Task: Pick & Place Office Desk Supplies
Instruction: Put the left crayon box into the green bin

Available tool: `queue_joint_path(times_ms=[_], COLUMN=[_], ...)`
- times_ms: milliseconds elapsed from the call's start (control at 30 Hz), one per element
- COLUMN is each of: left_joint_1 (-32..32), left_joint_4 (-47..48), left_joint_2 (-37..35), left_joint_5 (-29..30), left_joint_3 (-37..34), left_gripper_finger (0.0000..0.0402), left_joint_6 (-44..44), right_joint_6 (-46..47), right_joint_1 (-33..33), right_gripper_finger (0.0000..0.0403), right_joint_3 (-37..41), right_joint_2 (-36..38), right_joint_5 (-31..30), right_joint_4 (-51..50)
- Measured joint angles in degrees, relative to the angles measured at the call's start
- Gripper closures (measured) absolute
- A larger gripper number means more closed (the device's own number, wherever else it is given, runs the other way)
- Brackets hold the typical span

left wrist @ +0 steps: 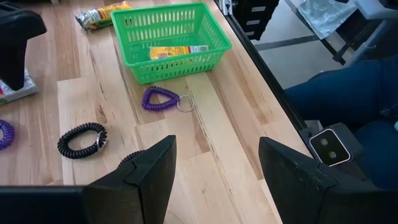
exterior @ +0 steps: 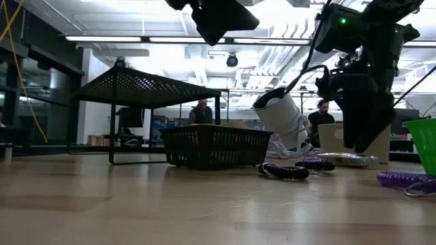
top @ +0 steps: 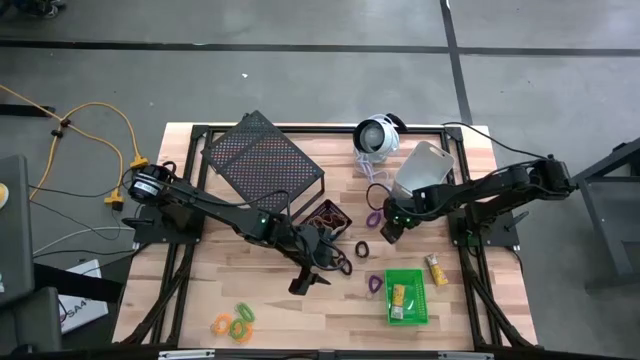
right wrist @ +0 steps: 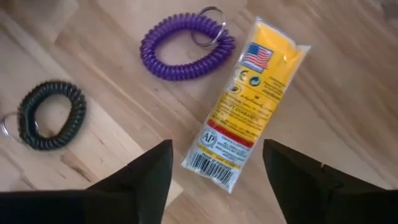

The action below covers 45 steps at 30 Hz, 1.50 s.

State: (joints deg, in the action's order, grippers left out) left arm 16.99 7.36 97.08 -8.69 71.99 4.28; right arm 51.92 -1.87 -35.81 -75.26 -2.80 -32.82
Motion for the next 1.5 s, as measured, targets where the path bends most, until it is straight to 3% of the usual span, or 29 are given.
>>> queue_joint_path(times_ms=[300,633,1000,1267,1500], left_joint_1=[0.0,0.0,0.0,0.0,0.0], left_joint_4=[0.81,1.19,1.17,0.68,0.45], left_joint_2=[0.04,0.04,0.04,0.04,0.04], left_joint_5=[-0.03,-0.02,-0.02,-0.04,-0.04], left_joint_3=[-0.02,-0.02,-0.04,-0.09,-0.09], left_gripper_finger=[0.0179,0.0179,0.0179,0.0179,0.0179], left_joint_6=[-3.69,-4.33,-4.33,-4.35,-4.34], right_joint_6=[8.36,9.57,8.29,8.45,8.48], right_joint_1=[0.0,0.0,0.03,0.0,0.02], right_gripper_finger=[0.0158,0.0172,0.0187,0.0189,0.0226], right_joint_3=[0.0,0.02,-0.27,0.04,0.09], right_joint_2=[-0.17,-0.23,-8.36,-7.35,-7.17], right_joint_5=[-1.02,-3.28,-0.95,-1.34,-1.41], right_joint_4=[0.0,0.21,3.35,3.74,3.28])
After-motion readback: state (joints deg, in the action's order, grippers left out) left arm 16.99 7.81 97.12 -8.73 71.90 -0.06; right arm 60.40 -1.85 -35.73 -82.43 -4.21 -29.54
